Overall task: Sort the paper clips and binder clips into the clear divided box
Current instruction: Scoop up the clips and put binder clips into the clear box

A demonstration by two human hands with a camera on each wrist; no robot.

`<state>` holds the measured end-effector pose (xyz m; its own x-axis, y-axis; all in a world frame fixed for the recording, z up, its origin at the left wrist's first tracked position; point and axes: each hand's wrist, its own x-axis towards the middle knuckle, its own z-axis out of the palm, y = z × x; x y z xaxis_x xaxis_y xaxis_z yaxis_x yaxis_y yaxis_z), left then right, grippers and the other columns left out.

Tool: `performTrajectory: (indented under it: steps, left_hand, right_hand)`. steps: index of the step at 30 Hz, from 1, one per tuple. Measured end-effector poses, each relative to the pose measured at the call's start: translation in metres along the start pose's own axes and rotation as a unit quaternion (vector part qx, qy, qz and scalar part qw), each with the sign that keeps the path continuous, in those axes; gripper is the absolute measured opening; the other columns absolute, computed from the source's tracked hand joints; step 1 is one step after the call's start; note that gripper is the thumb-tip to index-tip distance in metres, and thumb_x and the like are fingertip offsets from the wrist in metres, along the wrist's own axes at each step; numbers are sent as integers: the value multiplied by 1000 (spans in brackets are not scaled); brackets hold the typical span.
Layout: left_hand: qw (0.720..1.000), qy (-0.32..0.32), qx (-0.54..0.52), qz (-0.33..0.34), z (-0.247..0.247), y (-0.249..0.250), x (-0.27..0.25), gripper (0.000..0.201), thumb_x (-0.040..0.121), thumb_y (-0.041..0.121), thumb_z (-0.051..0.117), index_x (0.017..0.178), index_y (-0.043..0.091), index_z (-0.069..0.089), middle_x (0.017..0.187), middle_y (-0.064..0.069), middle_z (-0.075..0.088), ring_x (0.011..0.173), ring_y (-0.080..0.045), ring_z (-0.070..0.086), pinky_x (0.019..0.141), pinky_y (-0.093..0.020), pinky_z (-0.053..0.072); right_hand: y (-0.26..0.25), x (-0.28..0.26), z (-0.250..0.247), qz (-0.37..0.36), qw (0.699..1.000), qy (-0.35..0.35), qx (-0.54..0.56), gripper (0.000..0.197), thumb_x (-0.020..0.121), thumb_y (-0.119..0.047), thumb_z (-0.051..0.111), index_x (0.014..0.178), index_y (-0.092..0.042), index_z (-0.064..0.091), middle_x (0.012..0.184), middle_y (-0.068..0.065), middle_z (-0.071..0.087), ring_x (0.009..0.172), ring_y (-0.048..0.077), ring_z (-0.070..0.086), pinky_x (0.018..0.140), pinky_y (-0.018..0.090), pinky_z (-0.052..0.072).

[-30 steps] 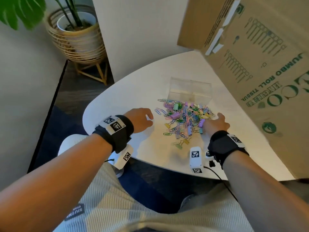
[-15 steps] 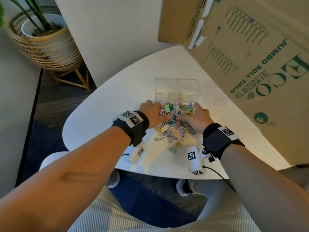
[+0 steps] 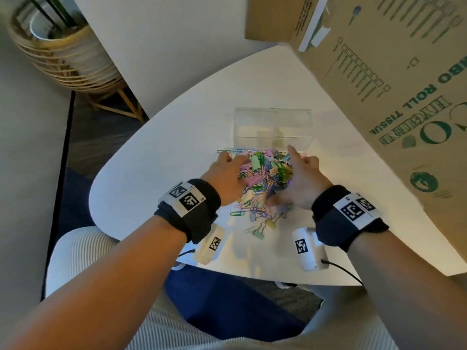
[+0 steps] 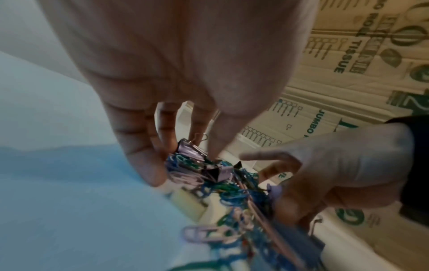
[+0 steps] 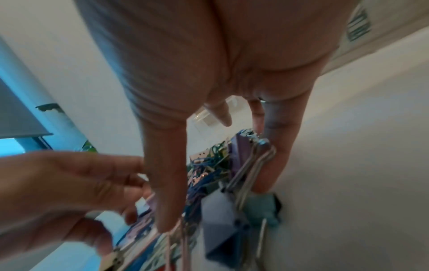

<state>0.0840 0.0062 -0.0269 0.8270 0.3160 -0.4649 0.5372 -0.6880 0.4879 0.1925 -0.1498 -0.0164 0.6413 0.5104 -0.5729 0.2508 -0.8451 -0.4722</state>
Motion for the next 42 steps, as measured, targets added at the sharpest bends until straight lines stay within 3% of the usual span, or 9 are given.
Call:
performTrajectory:
  steps: [4, 11, 14, 16, 26, 30, 33, 37, 42]
  left_hand:
    - [998, 27, -57, 20, 2, 6, 10, 48, 97, 6, 35, 142, 21, 40, 125, -13, 40, 91, -21, 47, 82, -15, 35]
    - [997, 64, -36, 33, -1, 2, 10, 37, 101, 19, 36, 134, 22, 52, 117, -11, 44, 105, -26, 48, 96, -29, 38]
    - [997, 31, -45, 49, -2, 8, 9, 40, 99, 6, 36, 134, 14, 53, 109, -17, 54, 101, -29, 53, 81, -22, 35]
    - [995, 22, -78, 60, 0, 13, 8, 43, 94, -2, 37, 131, 10, 56, 103, -20, 61, 97, -33, 56, 75, -22, 35]
    - [933, 110, -341, -2, 20, 9, 1, 42, 90, -7, 45, 121, 14, 65, 120, -7, 67, 108, -15, 62, 103, -32, 45]
    - [959, 117, -259, 6, 23, 8, -3, 56, 87, -11, 40, 131, 19, 56, 132, -4, 57, 122, -18, 49, 99, -16, 32]
    - [959, 142, -244, 23, 23, 7, -2, 54, 86, -11, 43, 131, 16, 56, 131, -8, 53, 121, -21, 48, 100, -21, 35]
    - [936, 155, -317, 4, 25, 6, 1, 46, 87, -7, 46, 127, 14, 59, 126, -8, 59, 111, -22, 56, 102, -34, 43]
    - [881, 150, -448, -30, 27, 5, 2, 40, 88, -8, 49, 123, 8, 61, 108, -7, 67, 105, -18, 60, 97, -29, 47]
  right_hand:
    - [-13, 11, 11, -19, 999, 22, -20, 124, 57, -33, 91, 150, -34, 8, 138, 9, 18, 122, 34, 46, 104, 36, 41]
    - [-19, 17, 17, -19, 999, 25, -41, 128, 47, -55, 89, 146, -44, 9, 140, 5, 18, 120, 36, 47, 101, 46, 45]
    - [-25, 17, 22, -16, 997, 30, -72, 124, 49, -62, 84, 146, -43, 8, 144, 7, 16, 123, 38, 43, 99, 47, 45]
    - [-30, 15, 26, -25, 995, 37, -93, 113, 57, -59, 81, 145, -42, 12, 144, 9, 16, 123, 41, 41, 96, 46, 45]
    - [-36, 21, 33, -59, 992, 100, -48, 52, 72, -29, 76, 113, -34, 44, 117, 5, 38, 86, 35, 59, 77, 37, 50]
    - [-35, 24, 32, -71, 990, 118, -34, 43, 75, -29, 72, 109, -30, 46, 108, 3, 42, 76, 29, 55, 69, 32, 45]
    - [-36, 25, 30, -80, 989, 119, -29, 40, 77, -28, 69, 112, -27, 49, 103, 2, 42, 76, 27, 50, 68, 30, 39]
    - [-38, 27, 27, -83, 988, 131, -19, 36, 75, -26, 70, 106, -27, 53, 98, 0, 46, 80, 24, 48, 70, 28, 35]
    - [-36, 26, 20, -67, 988, 129, 61, 37, 69, -22, 72, 103, -25, 59, 97, 1, 63, 86, 22, 56, 72, 28, 46]
